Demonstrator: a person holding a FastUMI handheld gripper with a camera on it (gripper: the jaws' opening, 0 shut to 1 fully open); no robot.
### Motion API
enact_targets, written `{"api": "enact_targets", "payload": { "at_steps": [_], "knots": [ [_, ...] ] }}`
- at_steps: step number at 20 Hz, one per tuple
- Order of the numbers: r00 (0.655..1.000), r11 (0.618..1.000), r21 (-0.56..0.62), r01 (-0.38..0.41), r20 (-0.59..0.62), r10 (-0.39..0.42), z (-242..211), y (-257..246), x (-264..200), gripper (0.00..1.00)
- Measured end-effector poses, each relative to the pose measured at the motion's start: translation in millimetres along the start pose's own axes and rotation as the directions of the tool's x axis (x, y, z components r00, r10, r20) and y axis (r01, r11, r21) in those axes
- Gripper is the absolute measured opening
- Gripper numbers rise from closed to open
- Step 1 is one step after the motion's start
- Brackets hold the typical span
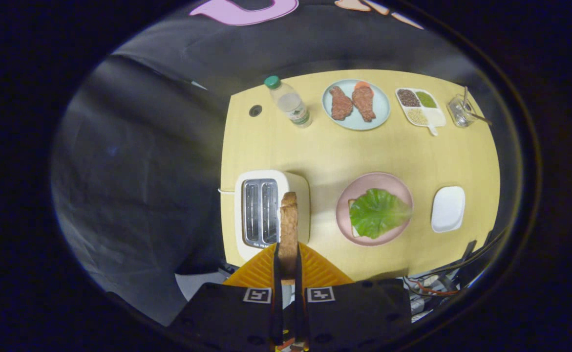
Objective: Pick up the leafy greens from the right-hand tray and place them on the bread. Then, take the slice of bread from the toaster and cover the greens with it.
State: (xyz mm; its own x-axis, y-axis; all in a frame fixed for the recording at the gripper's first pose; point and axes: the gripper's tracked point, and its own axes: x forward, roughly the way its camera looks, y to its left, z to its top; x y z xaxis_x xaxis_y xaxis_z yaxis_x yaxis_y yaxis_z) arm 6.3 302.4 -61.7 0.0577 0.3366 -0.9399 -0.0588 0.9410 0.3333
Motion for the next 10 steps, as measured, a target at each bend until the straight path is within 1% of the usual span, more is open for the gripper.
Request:
{"api": "enact_targets", "payload": {
  "at_steps": [2, 5, 8, 10],
  "knots": [
    [1.0, 0.999, 0.026, -0.02, 0.0, 0.02, -1.5, -19.1, -5.7, 0.12],
    [0.998, 0.994, 0.087, -0.065, -0.016, 0.067, -3.2, -44.9, -0.7, 0.12],
    [0.993, 0.984, 0.146, -0.106, -0.038, 0.113, -4.8, -75.3, 18.4, 0.12],
    [0.987, 0.978, 0.159, -0.132, -0.067, 0.145, -9.0, -94.3, 35.7, 0.12]
  ]
}}
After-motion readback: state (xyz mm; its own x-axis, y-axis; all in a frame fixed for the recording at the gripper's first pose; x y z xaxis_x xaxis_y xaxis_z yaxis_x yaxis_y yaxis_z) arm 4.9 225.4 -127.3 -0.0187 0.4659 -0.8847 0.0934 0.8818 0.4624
